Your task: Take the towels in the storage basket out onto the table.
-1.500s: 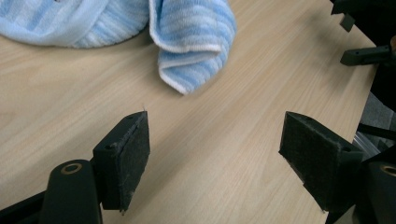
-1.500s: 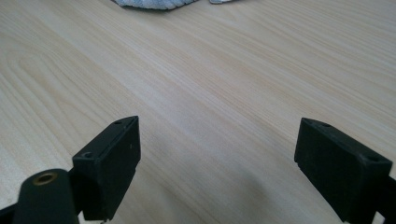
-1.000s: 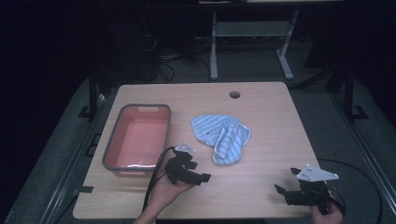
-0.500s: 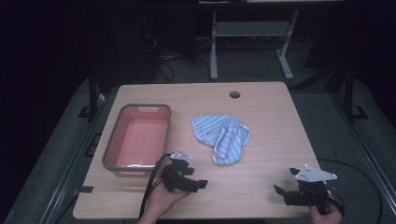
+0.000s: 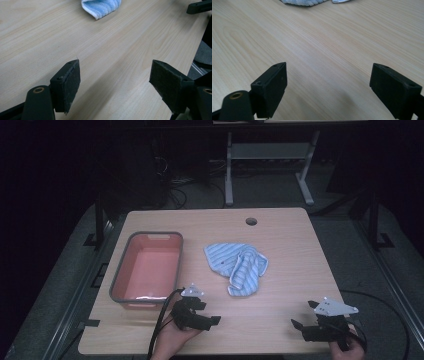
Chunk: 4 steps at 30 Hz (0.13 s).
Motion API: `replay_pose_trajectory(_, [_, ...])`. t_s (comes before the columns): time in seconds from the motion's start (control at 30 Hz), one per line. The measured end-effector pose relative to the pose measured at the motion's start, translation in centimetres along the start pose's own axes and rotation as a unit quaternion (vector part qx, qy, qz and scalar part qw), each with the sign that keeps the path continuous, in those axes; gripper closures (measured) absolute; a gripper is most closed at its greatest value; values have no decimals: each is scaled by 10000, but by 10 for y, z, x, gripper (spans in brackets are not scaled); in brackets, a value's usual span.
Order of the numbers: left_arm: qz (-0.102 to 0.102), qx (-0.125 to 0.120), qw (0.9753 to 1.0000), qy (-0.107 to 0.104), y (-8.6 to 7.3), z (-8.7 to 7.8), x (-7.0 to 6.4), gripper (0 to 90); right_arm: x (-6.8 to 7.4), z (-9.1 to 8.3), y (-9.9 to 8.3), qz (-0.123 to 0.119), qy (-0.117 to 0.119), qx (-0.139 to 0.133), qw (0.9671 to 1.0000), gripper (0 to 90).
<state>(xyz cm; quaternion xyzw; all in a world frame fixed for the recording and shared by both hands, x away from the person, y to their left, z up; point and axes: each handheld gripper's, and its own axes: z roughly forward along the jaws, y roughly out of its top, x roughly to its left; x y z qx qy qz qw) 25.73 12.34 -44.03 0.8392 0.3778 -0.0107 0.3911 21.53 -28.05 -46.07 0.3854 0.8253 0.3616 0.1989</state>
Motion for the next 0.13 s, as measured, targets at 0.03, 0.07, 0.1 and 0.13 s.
replay_pose_trajectory(0.03, [-7,-14,10000,-17,0,0,0,246,0,0,0,-23,7,-2,10000,138])
replay_pose_trajectory(0.07, [9,-3,10000,15,0,0,-1,246,1,-1,0,-27,13,-12,10000,138])
replay_pose_trajectory(0.1, [-14,-32,10000,20,-1,0,-1,246,1,-2,0,-20,17,-53,10000,138])
replay_pose_trajectory(0.13, [-25,-48,10000,-21,-2,0,-1,246,1,-2,-1,-21,31,-69,10000,138])
